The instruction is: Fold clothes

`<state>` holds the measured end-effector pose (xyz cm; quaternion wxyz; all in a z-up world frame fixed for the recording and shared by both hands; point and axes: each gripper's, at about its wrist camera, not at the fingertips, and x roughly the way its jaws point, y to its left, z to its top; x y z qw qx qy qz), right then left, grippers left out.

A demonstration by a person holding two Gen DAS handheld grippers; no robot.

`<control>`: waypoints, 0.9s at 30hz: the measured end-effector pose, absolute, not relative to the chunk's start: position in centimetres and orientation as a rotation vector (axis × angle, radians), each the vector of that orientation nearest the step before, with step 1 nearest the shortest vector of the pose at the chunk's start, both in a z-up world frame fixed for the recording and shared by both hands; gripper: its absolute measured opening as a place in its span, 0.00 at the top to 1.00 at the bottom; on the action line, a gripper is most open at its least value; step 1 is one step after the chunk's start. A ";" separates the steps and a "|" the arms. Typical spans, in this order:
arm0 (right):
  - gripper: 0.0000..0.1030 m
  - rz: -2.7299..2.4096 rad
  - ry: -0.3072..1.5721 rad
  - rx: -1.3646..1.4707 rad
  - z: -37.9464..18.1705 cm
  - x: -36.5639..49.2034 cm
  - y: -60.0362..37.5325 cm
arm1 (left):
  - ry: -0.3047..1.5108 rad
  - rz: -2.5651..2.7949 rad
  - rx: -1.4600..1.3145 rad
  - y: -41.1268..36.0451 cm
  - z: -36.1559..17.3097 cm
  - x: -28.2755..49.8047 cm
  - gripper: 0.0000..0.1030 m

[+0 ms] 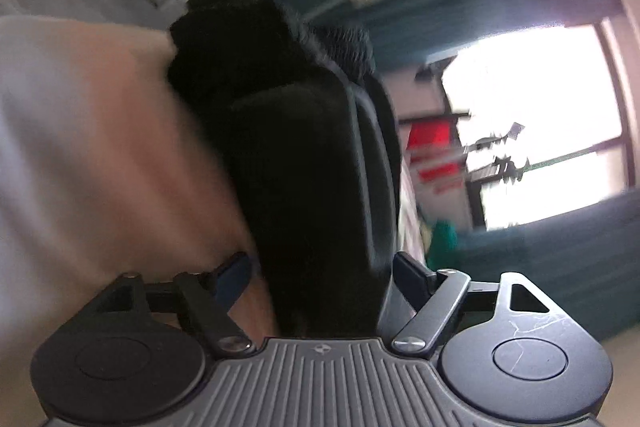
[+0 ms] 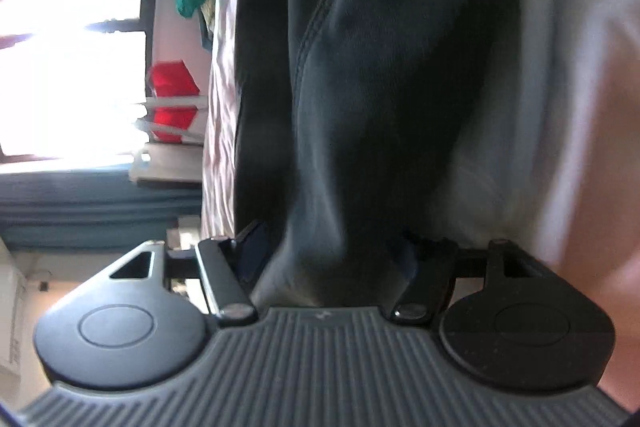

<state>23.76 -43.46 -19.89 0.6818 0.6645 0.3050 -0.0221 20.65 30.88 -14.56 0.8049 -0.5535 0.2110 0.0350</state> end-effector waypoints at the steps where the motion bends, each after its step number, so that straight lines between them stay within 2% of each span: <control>1: 0.34 -0.071 0.647 1.506 -20.1 24.1 -44.0 | 0.441 0.077 -1.156 30.7 -14.5 21.4 0.19; 4: 0.34 -0.135 0.493 1.547 -20.4 24.2 -46.0 | 0.416 0.088 -1.112 30.5 -14.4 23.1 0.21; 6: 0.34 -0.167 0.383 1.465 -19.7 24.1 -47.2 | 0.406 0.088 -1.134 30.2 -14.3 26.0 0.21; 8: 0.35 -0.201 0.334 1.417 -20.0 24.4 -48.3 | 0.415 0.091 -1.153 30.6 -14.5 26.7 0.26; 9: 0.42 -0.219 0.320 1.415 -20.4 24.5 -48.9 | 0.415 0.094 -1.166 30.9 -14.6 27.1 0.27; 12: 0.53 -0.277 0.267 1.405 -20.9 24.7 -49.8 | 0.408 0.114 -1.232 32.2 -15.2 27.2 0.35; 15: 0.62 -0.353 0.275 1.287 -19.9 25.4 -49.9 | 0.412 0.128 -1.245 33.3 -15.5 26.6 0.49; 16: 0.64 -0.366 0.274 1.246 -19.6 25.5 -49.8 | 0.415 0.128 -1.238 33.5 -15.5 26.6 0.56; 17: 0.70 -0.380 0.273 1.207 -19.3 25.7 -49.8 | 0.417 0.126 -1.233 33.6 -15.5 26.7 0.67; 20: 0.78 -0.410 0.283 1.138 -18.7 25.6 -49.7 | 0.394 0.131 -1.171 33.3 -14.4 26.8 0.80; 24: 0.84 -0.436 0.299 1.094 -16.8 25.0 -49.6 | 0.314 0.119 -1.122 32.4 -12.3 25.4 0.84; 27: 0.85 -0.412 0.274 1.112 -15.5 23.9 -49.5 | 0.308 0.105 -1.197 32.7 -11.3 24.0 0.85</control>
